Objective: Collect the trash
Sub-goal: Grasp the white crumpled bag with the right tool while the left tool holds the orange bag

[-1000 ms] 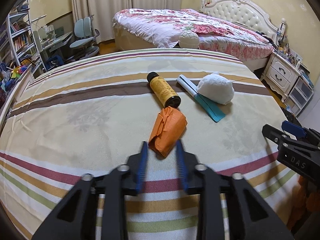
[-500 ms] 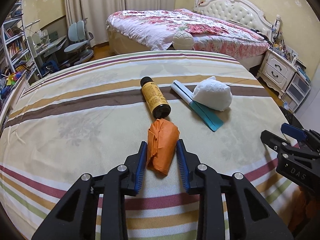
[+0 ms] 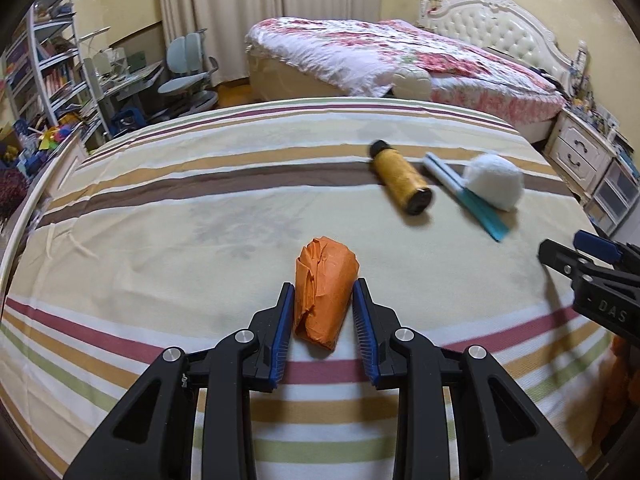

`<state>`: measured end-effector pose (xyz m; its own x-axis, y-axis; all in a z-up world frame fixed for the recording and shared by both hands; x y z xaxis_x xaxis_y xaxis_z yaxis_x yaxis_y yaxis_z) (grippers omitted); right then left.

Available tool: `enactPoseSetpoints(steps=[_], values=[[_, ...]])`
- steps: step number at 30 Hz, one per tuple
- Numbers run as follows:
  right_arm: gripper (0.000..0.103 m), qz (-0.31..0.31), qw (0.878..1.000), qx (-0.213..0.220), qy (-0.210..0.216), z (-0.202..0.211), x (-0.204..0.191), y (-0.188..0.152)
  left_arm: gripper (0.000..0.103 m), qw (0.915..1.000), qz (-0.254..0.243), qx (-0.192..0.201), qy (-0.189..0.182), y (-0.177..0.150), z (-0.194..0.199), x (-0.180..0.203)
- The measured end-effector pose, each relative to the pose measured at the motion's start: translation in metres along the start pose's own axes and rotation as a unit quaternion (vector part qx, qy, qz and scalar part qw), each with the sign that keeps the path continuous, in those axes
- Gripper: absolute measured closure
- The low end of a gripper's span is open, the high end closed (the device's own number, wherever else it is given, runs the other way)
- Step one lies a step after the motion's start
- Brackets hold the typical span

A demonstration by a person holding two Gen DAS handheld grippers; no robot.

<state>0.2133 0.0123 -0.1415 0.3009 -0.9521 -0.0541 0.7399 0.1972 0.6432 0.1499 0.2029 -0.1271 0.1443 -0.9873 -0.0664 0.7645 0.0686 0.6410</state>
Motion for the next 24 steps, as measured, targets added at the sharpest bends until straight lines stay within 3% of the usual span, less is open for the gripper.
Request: enactPoseSetpoints(steps=[11, 22, 24], values=[[0.036, 0.018, 1.000, 0.013, 0.006, -0.013, -0.031, 0.023, 0.072, 0.9986, 0.035, -0.002, 0.040, 0.016, -0.017, -0.050], [0.036, 0.010, 1.000, 0.008, 0.016, -0.029, -0.042, 0.039, 0.072, 0.9984, 0.046, -0.006, 0.032, 0.015, -0.021, -0.055], [0.043, 0.012, 1.000, 0.008, 0.016, -0.029, -0.045, 0.039, 0.072, 0.9984, 0.047, -0.006, 0.030, 0.016, -0.021, -0.056]])
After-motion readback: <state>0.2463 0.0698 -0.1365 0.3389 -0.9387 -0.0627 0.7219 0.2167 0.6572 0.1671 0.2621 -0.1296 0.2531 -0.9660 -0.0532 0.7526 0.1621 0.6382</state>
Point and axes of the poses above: each gripper's, at about its wrist camera, not at the fingertips, and z roughly against the way its jaws point, x to its right, y to its top, the point moved 9 cm from there along -z, roughly the way its jaws point, and after that the axes turned 3 degrees about y, right-handed, at the moved point
